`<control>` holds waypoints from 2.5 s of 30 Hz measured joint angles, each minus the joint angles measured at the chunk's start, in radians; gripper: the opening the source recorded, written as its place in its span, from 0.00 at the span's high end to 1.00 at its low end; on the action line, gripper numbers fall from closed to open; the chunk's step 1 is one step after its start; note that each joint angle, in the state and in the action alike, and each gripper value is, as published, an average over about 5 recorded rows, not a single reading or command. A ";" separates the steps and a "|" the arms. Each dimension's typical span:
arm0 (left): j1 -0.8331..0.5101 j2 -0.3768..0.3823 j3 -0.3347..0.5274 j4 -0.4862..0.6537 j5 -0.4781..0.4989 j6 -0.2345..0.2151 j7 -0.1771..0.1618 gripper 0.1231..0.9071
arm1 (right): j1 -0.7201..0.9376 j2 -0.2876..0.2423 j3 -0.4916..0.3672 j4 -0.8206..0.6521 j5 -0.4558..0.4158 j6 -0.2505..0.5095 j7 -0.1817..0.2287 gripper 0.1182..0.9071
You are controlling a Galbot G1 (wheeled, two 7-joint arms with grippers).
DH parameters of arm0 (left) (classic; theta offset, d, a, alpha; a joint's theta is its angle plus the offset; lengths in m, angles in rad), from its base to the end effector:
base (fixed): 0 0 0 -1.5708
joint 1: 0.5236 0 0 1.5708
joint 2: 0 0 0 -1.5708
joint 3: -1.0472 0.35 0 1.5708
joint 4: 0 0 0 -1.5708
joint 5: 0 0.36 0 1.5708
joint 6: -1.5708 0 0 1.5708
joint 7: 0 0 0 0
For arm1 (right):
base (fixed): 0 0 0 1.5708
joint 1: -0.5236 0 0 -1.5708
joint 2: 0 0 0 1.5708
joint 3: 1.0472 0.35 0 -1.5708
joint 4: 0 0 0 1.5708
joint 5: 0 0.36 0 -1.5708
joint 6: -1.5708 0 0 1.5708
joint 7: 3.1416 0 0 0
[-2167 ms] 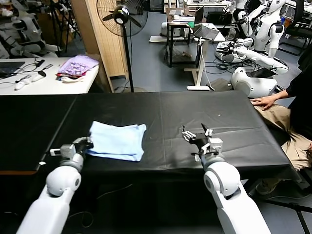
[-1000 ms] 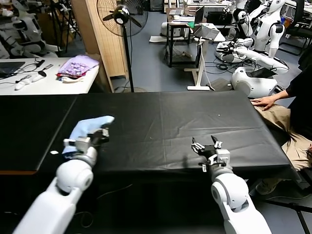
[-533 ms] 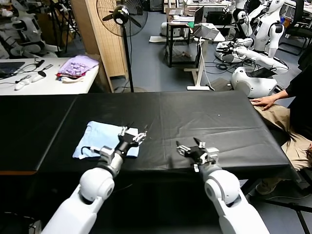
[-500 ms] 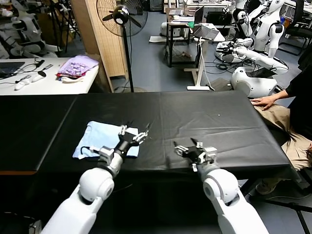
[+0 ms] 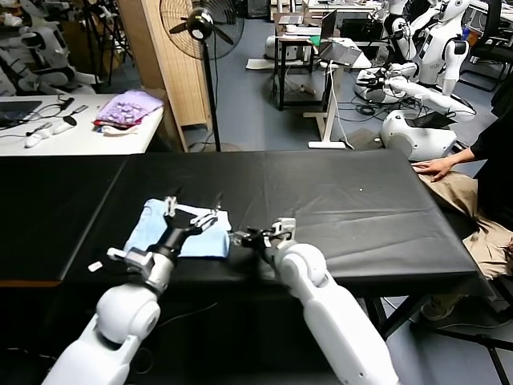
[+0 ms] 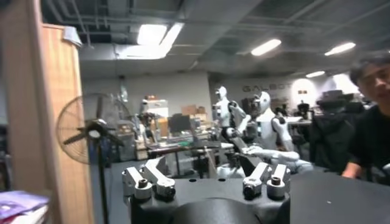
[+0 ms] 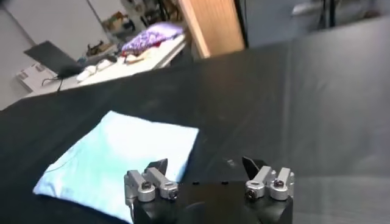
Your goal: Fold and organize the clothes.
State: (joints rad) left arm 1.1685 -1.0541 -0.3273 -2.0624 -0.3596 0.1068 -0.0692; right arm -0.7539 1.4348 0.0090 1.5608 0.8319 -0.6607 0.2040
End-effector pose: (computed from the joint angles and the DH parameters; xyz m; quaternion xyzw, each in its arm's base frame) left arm 0.2863 0.0351 -0.2234 0.1552 0.9842 0.0482 0.0698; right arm 0.4082 0.1276 -0.2678 0.2584 -0.9028 -0.1593 0.3046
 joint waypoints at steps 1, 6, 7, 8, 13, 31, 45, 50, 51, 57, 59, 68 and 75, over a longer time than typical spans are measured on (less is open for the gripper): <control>0.008 0.001 -0.009 -0.004 -0.001 -0.001 -0.001 0.14 | 0.006 0.009 -0.004 -0.016 0.003 0.003 -0.007 0.45; 0.047 0.006 -0.052 -0.018 -0.003 -0.008 -0.003 0.14 | 0.031 0.043 -0.013 -0.085 -0.004 0.029 -0.036 0.81; 0.054 0.007 -0.060 -0.019 -0.002 -0.011 -0.003 0.14 | 0.035 0.048 -0.013 -0.096 -0.007 0.033 -0.040 0.88; 0.062 0.007 -0.067 -0.020 -0.001 -0.012 -0.003 0.14 | 0.039 0.052 -0.013 -0.106 -0.012 0.037 -0.044 0.93; 0.091 0.007 -0.091 -0.020 0.002 -0.017 -0.003 0.14 | 0.046 0.063 -0.013 -0.143 -0.047 0.059 -0.058 0.99; 0.118 0.004 -0.110 0.001 0.004 -0.017 -0.031 0.14 | -0.153 -0.131 0.135 0.165 -0.292 0.006 -0.009 0.95; 0.143 0.021 -0.091 -0.001 -0.069 0.046 -0.115 0.14 | -0.343 -0.279 0.266 0.407 -0.419 0.247 -0.073 0.15; 0.190 0.051 -0.105 -0.032 -0.099 0.047 -0.142 0.14 | -0.478 -0.320 0.338 0.479 -0.510 0.392 -0.088 0.14; 0.202 0.057 -0.110 -0.039 -0.101 0.047 -0.144 0.14 | -0.510 -0.322 0.355 0.493 -0.528 0.420 -0.088 0.14; 0.288 0.076 -0.147 -0.082 -0.104 0.047 -0.149 0.14 | -0.728 -0.305 0.446 0.569 -0.620 0.555 -0.069 0.14; 0.321 0.077 -0.161 -0.095 -0.102 0.046 -0.148 0.14 | -0.795 -0.294 0.470 0.592 -0.639 0.579 -0.061 0.14; 0.468 0.093 -0.219 -0.151 -0.164 0.103 -0.156 0.14 | -1.027 -0.253 0.533 0.702 -0.668 0.565 0.009 0.14; 0.595 0.089 -0.285 -0.206 -0.200 0.184 -0.168 0.14 | -1.147 -0.238 0.557 0.779 -0.634 0.482 0.080 0.14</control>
State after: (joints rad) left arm 1.7633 -0.9650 -0.6125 -2.2687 -0.5599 0.2911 -0.2369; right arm -1.9008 1.1968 0.5656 2.3396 0.1977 -0.1784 0.2837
